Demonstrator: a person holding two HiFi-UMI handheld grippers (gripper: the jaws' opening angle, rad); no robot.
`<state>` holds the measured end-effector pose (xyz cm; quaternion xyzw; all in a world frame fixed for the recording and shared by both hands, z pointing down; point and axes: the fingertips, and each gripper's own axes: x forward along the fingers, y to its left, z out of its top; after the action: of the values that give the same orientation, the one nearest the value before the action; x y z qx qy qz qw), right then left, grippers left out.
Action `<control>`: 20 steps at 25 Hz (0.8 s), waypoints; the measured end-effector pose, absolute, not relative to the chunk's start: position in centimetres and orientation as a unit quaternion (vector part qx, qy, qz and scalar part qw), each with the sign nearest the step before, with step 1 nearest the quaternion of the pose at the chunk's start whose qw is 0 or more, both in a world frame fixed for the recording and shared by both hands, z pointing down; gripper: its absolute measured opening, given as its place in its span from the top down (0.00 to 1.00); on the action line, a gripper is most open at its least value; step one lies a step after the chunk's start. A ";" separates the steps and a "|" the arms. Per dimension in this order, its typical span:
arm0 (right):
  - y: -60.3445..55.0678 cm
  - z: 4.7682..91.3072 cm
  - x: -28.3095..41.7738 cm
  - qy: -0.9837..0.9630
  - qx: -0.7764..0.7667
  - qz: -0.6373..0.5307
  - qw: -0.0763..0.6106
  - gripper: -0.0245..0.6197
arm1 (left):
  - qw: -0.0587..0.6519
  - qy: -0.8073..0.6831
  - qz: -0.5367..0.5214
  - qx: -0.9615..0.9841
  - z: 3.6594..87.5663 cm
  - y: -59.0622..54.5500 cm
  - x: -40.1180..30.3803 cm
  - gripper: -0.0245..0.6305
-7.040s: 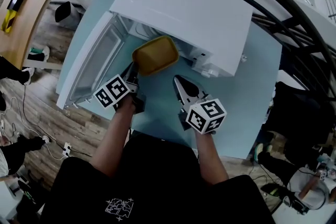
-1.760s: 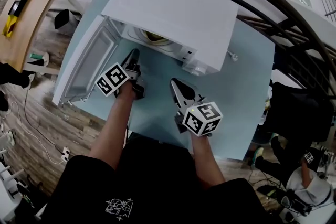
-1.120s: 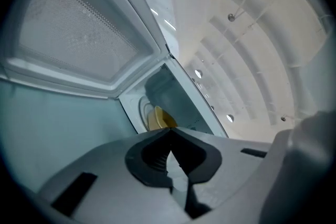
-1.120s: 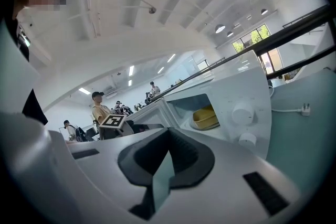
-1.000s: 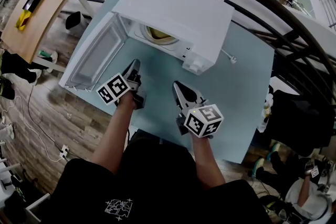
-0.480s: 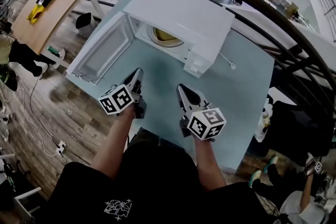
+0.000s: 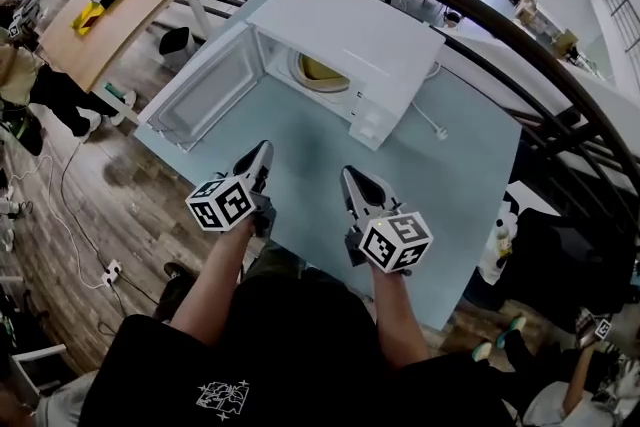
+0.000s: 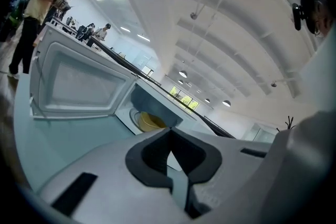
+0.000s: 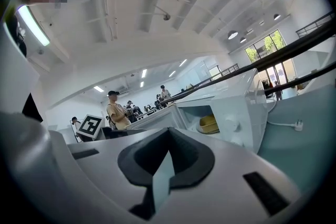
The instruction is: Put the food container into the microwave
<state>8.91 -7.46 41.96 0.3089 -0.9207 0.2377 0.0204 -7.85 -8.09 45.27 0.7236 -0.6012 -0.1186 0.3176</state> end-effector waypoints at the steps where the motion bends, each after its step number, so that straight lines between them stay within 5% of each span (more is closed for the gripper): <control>1: -7.4 41.8 9.1 -0.922 0.308 0.236 0.019 0.95 | 0.312 -0.602 -0.115 0.726 45.0 -7.7 -7.6 0.95; 20: -7.6 37.7 8.9 -0.936 0.294 0.194 -0.005 0.95 | 0.185 -0.629 -0.058 0.753 38.2 -5.5 -6.8 0.95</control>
<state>8.87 -7.65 37.66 0.2944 -0.9358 0.1940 -0.0051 -6.78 -5.51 38.23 0.7534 -0.6286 -0.0575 0.1845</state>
